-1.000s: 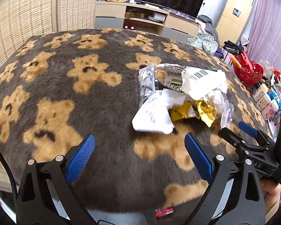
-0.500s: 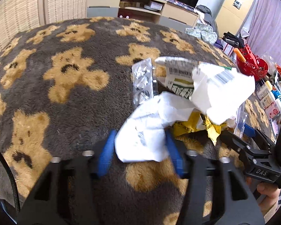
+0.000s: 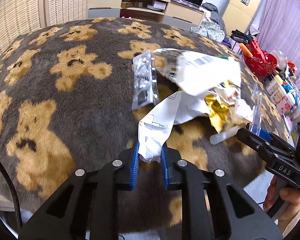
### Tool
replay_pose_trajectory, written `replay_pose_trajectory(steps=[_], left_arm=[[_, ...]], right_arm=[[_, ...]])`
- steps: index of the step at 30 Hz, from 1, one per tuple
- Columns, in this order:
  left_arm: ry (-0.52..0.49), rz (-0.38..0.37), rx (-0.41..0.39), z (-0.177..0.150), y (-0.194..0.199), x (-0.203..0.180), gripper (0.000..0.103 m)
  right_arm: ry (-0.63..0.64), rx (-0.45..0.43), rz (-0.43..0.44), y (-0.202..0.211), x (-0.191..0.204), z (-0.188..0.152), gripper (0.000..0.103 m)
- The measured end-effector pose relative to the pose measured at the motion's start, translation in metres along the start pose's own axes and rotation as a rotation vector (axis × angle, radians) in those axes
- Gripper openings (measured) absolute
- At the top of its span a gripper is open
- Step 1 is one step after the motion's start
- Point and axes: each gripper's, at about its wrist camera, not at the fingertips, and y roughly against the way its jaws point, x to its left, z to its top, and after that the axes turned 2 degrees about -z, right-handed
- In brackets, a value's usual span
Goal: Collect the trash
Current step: 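Grasp the white paper with the left tool while the right tool grasps the star-print plastic cup, then carry the paper and star-print cup down over the metal bin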
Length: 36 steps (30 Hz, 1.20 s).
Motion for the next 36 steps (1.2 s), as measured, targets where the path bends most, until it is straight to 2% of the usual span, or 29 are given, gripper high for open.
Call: replay_pose_trajectory(steps=[12, 22, 28, 36], left_arm=[[0.013, -0.028, -0.008, -0.046, 0.040, -0.008, 0.017], [0.005, -0.062, 0.003, -0.100, 0.072, -0.026, 0.017], [-0.023, -0.065, 0.031, -0.135, 0.076, -0.042, 0.017], [-0.058, -0.082, 0.086, -0.175, 0.066, -0.059, 0.017]], right_arm=[[-0.035, -0.003, -0.007, 0.048, 0.008, -0.040, 0.069], [-0.051, -0.008, -0.029, 0.094, 0.014, -0.083, 0.069], [-0.084, 0.009, -0.056, 0.111, 0.009, -0.115, 0.069], [-0.133, 0.058, -0.081, 0.112, -0.001, -0.152, 0.069]])
